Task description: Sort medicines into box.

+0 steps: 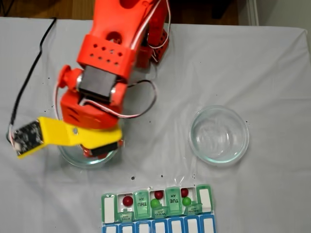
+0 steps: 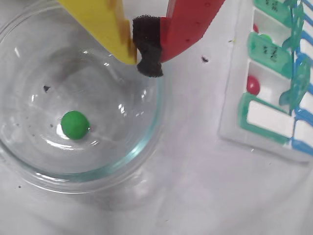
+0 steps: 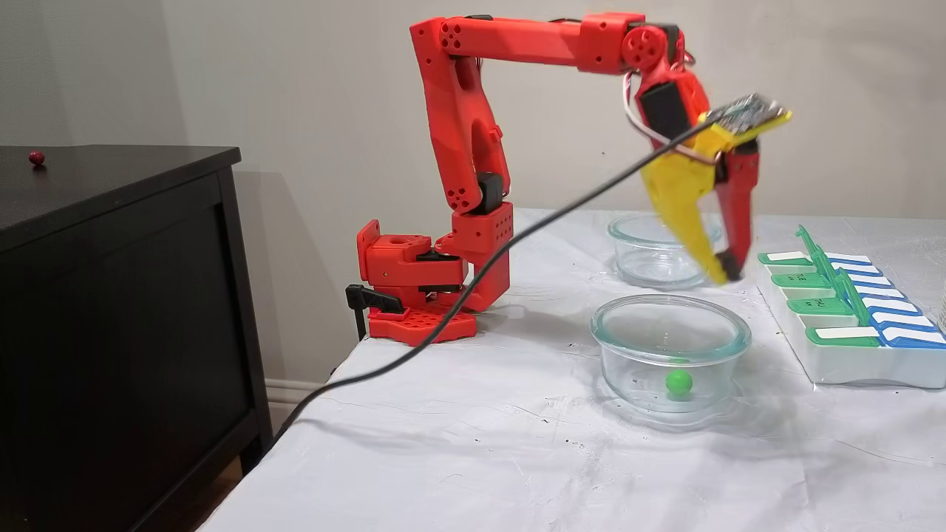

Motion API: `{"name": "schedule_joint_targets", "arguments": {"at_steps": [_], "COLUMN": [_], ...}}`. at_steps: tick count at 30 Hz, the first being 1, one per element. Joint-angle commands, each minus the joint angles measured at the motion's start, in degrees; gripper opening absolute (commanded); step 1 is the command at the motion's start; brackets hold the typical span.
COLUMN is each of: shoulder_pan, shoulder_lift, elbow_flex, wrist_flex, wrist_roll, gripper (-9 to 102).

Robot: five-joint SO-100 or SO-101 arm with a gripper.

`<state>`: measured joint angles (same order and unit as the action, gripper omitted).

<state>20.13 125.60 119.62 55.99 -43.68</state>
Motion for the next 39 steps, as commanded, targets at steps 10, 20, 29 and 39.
{"name": "schedule_joint_targets", "arguments": {"at_steps": [10, 20, 29, 39], "shoulder_pan": [9.9, 11.5, 11.2, 10.4], "shoulder_lift": [6.3, 2.9, 1.1, -2.9], "elbow_flex": [9.1, 11.1, 13.2, 14.6], "wrist_flex": [-5.2, -9.5, -13.8, -19.2], "wrist_roll": [-13.8, -19.4, -21.1, -21.4], "gripper": [24, 27, 25, 25]}}
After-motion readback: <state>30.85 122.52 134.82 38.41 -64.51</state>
